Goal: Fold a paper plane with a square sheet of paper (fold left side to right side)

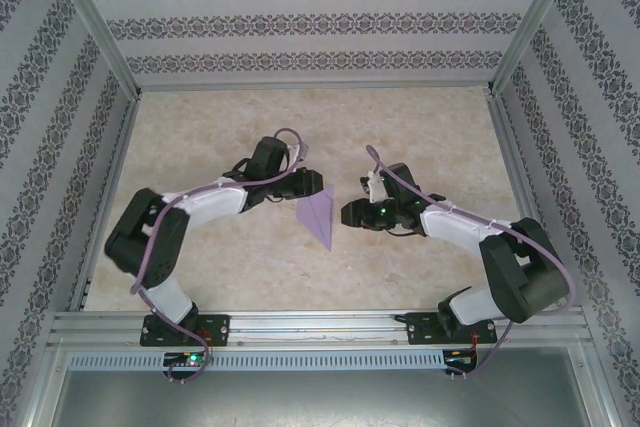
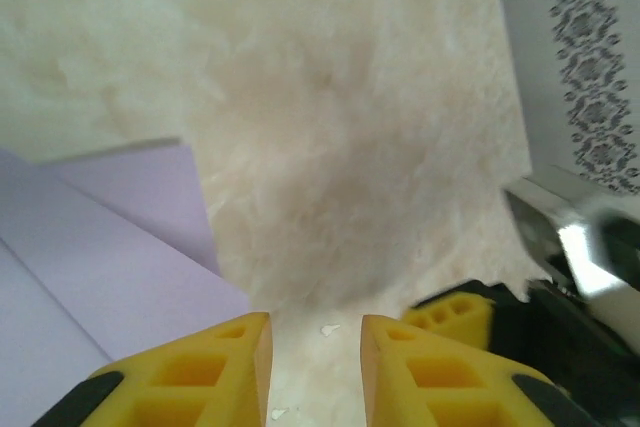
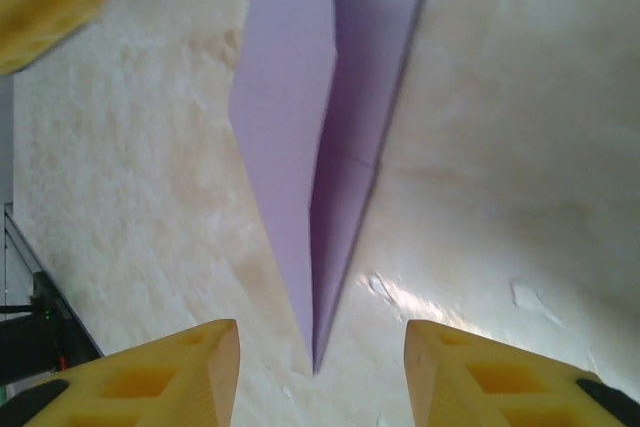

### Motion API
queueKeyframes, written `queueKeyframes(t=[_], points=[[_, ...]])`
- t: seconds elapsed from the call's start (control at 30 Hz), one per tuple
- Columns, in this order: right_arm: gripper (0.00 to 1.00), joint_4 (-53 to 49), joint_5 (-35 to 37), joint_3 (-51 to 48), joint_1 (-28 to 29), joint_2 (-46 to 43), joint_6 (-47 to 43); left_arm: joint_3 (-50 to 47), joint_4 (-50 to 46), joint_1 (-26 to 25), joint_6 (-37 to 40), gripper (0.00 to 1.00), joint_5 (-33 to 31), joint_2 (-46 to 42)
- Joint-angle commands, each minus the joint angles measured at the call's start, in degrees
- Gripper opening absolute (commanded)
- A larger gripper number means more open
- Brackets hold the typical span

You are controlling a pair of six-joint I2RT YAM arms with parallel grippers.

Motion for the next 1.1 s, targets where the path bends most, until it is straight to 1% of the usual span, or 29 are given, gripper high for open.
queueKeyframes(t=[0.0,0.13,0.27,0.4,0.5,0.57,0.67,0.73,0.83,0.93,1.0,1.07], points=[[0.48,4.9,-2.0,3.4,-0.1,3.4,-3.9,-3.7,-0.2,1.5,4.2,0.31,-6.6,-6.1],[0.49,8.5,-4.1,5.5,0.9,8.6,-4.5,-7.3,-1.0,3.1,6.3,0.36,-9.7,-12.5],[0.48,11.4,-4.8,7.0,2.0,13.6,-3.7,-9.4,-1.7,5.3,6.9,0.38,-9.9,-16.3],[0.42,13.0,-5.6,8.0,3.1,16.5,-3.4,-10.7,-1.8,7.4,7.0,0.38,-8.9,-19.1],[0.29,13.1,-5.5,7.9,3.1,17.1,-3.5,-11.4,-1.6,8.6,7.4,0.39,-8.1,-21.1],[0.16,13.1,-5.5,7.6,2.7,16.7,-3.5,-12.1,-1.1,9.3,7.6,0.39,-7.3,-22.5],[0.01,12.8,-5.7,7.1,1.9,14.7,-4.3,-13.1,-0.1,10.2,7.8,0.41,-6.1,-25.0],[0.0,12.5,-5.9,6.5,1.1,12.3,-5.3,-13.9,1.2,10.9,8.1,0.44,-4.9,-27.1],[0.0,13.1,-8.0,5.5,-0.8,7.8,-6.5,-15.4,4.8,12.0,7.9,0.49,-1.7,-31.0],[0.0,15.3,-11.9,4.2,-3.3,2.6,-7.3,-16.7,10.4,13.3,6.3,0.57,3.9,-34.4],[0.0,18.2,-15.5,3.2,-5.2,-1.2,-6.8,-16.9,14.6,13.9,4.3,0.62,9.3,-35.8],[0.0,22.1,-18.4,2.0,-7.3,-4.9,-5.2,-16.1,19.4,14.1,1.8,0.63,15.6,-35.7]])
